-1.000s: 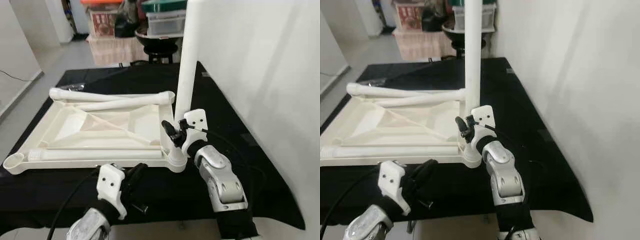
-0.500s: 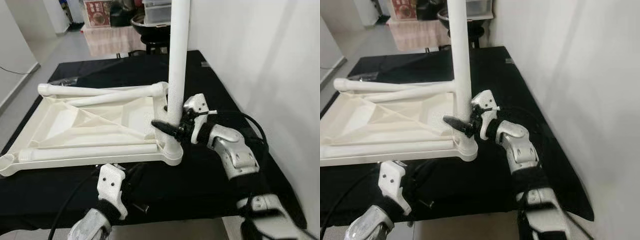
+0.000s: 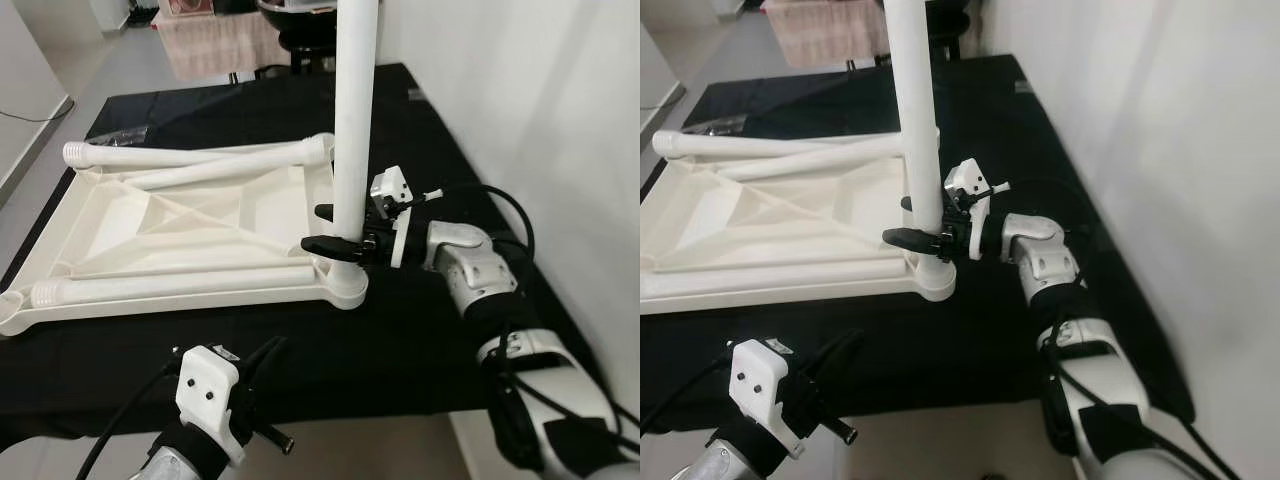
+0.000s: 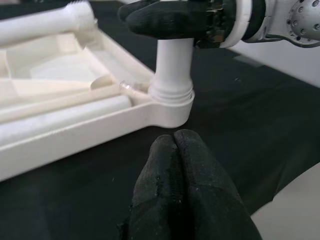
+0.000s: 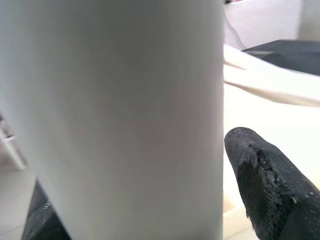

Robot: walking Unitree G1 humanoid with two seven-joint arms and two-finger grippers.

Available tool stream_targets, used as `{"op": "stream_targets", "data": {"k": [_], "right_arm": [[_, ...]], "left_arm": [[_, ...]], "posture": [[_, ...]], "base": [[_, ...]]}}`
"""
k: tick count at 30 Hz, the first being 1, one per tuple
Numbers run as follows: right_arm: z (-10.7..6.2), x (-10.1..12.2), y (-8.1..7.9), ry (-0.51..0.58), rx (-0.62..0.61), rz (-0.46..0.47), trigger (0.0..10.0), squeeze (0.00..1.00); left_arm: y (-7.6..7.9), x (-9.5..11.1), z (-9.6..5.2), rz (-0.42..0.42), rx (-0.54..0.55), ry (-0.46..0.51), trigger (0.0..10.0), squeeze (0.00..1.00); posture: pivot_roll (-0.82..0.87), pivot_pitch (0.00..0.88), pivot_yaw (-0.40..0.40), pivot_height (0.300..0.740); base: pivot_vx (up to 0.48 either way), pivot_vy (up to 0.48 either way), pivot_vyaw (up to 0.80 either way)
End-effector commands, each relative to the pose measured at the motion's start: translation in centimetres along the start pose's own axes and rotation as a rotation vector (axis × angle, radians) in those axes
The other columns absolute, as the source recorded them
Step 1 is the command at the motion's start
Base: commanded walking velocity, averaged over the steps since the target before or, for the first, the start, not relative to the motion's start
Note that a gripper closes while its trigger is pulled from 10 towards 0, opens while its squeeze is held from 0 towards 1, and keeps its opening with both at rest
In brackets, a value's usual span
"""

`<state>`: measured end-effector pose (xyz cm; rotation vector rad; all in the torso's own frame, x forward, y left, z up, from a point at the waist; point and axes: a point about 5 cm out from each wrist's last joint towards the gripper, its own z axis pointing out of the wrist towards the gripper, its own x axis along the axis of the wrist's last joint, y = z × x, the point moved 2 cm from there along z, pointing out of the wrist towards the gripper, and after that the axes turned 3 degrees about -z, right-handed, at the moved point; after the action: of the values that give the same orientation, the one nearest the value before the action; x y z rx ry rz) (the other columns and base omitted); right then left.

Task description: Building children table

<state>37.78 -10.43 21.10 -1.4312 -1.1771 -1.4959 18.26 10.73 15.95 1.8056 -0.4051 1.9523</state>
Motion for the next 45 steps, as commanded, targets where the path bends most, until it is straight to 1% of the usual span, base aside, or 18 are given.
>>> {"op": "stream_targets", "data": {"k": [1,8,9,10,11,12,22,25,28,30,33,34,35,37,38,39,41,45], "right_arm": [[0.0,0.3,0.0,0.014,0.033,-0.010,10.0,0.00],[-1.0,0.5,0.3,0.004,0.079,-0.023,10.0,0.00],[-1.0,0.5,0.4,0.006,0.083,-0.026,8.9,0.00],[-1.1,0.5,0.3,0.006,0.090,-0.027,1.5,0.00],[-1.1,0.5,0.3,0.006,0.090,-0.027,1.5,0.00],[-1.1,0.5,0.3,0.006,0.097,-0.029,0.0,0.00],[-1.5,0.7,0.1,0.021,0.122,-0.060,0.0,0.00],[-2.6,0.6,0.2,0.003,0.041,-0.148,0.0,0.00],[-2.8,0.6,0.2,-0.001,0.013,-0.174,0.0,0.00],[-2.9,-0.5,-0.2,-0.019,-0.135,-0.148,0.0,0.00],[-2.9,-1.1,-0.4,-0.034,-0.198,-0.131,0.0,0.00],[-2.3,-2.5,-1.3,-0.074,-0.308,-0.096,0.0,0.00],[-2.3,-2.5,-1.3,-0.074,-0.308,-0.096,0.0,0.00],[-1.5,-6.0,-4.7,-0.123,-0.746,0.040,0.0,0.00],[-1.5,-6.0,-4.7,-0.123,-0.746,0.040,0.0,0.00],[-1.7,-7.0,-6.0,-0.151,-0.871,0.078,0.0,0.00],[-1.6,-7.1,-6.4,-0.168,-0.914,0.057,0.0,0.00],[-1.4,-6.5,-4.6,-0.167,-0.948,0.006,0.0,0.00]], "left_arm": [[0.1,-0.1,-0.3,-0.004,-0.008,-0.021,10.0,0.00],[0.2,0.2,-0.6,-0.007,-0.026,-0.038,10.0,0.00],[0.2,0.2,-0.6,-0.008,-0.028,-0.042,10.0,0.00],[0.2,0.2,-0.6,-0.008,-0.030,-0.045,10.0,0.00],[0.2,0.2,-0.6,-0.008,-0.030,-0.045,10.0,0.00],[0.2,0.2,-0.6,-0.008,-0.030,-0.048,10.0,0.00],[0.0,0.0,-0.3,-0.015,-0.034,-0.052,10.0,0.00],[0.0,-0.3,0.1,-0.026,-0.038,-0.050,10.0,0.00],[0.0,-0.4,0.1,-0.028,-0.039,-0.050,10.0,0.00],[-0.1,-0.6,0.4,-0.032,-0.044,-0.048,10.0,0.00],[-0.1,-0.6,0.5,-0.033,-0.045,-0.048,10.0,0.00],[-0.2,-0.7,0.6,-0.033,-0.045,-0.047,10.0,0.00],[-0.2,-0.7,0.6,-0.033,-0.045,-0.047,10.0,0.00],[-0.6,-0.8,0.8,-0.035,-0.042,-0.041,10.0,0.00],[-0.6,-0.8,0.8,-0.035,-0.042,-0.041,10.0,0.00],[-0.7,-0.8,1.0,-0.036,-0.042,-0.039,10.0,0.00],[-0.8,-0.9,1.2,-0.036,-0.043,-0.038,10.0,0.00],[-1.1,-1.2,1.7,-0.031,-0.050,-0.037,10.0,0.00]], "posture": [[0.14,0.236,0.060,0.740],[0.15,0.251,0.077,0.740],[0.15,0.250,0.080,0.740],[0.15,0.250,0.081,0.740],[0.15,0.250,0.081,0.740],[0.15,0.248,0.083,0.740],[0.10,0.229,0.082,0.740],[0.07,0.206,0.082,0.740],[0.07,0.206,0.082,0.740],[0.05,0.193,0.069,0.740],[0.05,0.190,0.065,0.740],[0.03,0.182,0.064,0.740],[0.03,0.182,0.064,0.740],[0.01,0.171,0.076,0.740],[0.01,0.171,0.076,0.740],[0.01,0.169,0.076,0.740],[0.01,0.152,0.080,0.740],[0.01,0.130,0.067,0.740]], "base": [[0.000,0.000,0.00],[0.000,0.000,0.00],[0.000,0.000,0.00],[0.000,0.000,0.00],[0.000,0.000,0.00],[0.000,0.000,0.00],[0.000,0.000,0.00],[0.000,0.000,0.00],[0.000,0.000,0.00],[0.000,0.000,0.00],[0.000,0.000,0.00],[0.000,0.000,0.00],[0.000,0.000,0.00],[0.000,0.000,0.00],[0.000,0.000,0.00],[0.000,0.000,0.00],[0.000,0.000,0.00],[0.000,0.000,0.00]]}}
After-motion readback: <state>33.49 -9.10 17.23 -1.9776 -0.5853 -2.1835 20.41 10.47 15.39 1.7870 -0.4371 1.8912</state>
